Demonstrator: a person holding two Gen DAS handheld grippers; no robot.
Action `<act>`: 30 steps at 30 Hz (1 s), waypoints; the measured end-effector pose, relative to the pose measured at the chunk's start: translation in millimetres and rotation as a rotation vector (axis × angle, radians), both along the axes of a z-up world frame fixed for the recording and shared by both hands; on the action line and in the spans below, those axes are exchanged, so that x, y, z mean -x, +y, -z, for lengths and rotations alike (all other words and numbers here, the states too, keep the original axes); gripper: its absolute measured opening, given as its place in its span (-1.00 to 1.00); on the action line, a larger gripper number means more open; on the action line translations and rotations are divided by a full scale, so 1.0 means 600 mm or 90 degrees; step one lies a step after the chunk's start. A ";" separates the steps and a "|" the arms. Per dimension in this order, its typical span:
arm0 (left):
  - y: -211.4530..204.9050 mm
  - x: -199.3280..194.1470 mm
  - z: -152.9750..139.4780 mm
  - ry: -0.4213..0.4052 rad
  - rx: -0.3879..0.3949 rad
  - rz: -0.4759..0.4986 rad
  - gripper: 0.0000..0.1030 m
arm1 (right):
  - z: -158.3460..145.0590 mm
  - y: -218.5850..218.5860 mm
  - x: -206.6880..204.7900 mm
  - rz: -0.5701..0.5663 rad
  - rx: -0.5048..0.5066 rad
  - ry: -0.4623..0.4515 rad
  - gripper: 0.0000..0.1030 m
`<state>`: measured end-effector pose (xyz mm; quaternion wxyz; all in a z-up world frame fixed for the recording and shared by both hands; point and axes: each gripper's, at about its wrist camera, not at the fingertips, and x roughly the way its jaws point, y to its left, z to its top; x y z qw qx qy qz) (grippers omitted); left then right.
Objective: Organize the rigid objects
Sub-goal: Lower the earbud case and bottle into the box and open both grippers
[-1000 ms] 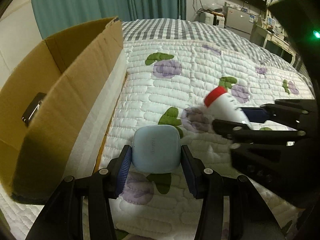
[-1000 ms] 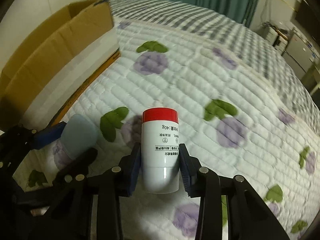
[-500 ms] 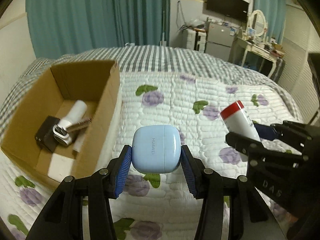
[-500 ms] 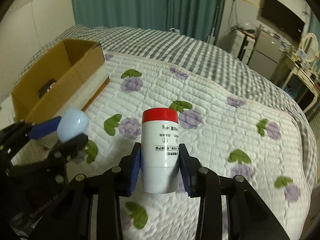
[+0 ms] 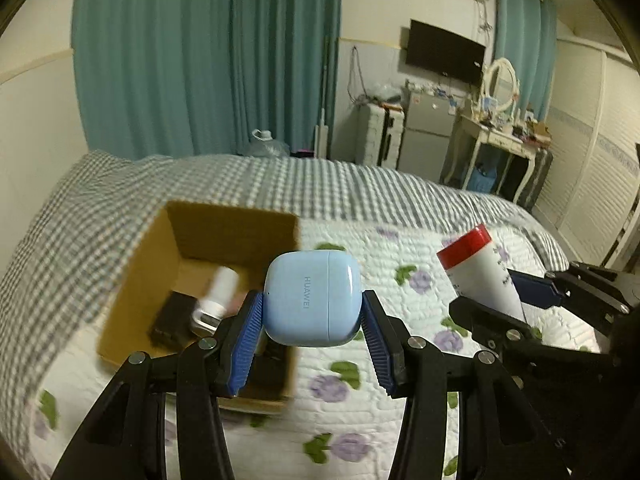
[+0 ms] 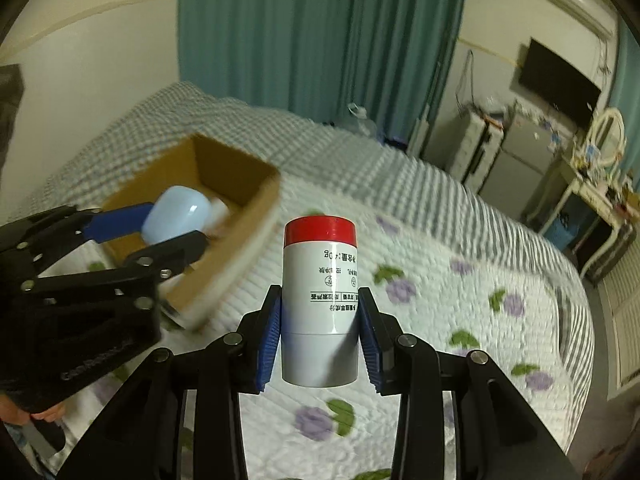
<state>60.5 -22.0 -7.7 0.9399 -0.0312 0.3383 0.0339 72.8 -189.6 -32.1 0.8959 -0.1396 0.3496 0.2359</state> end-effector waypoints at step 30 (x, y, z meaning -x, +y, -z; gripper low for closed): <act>0.204 -0.133 0.092 0.099 -0.074 0.019 -0.02 | 0.057 0.256 -0.151 -0.052 -0.044 0.095 -0.31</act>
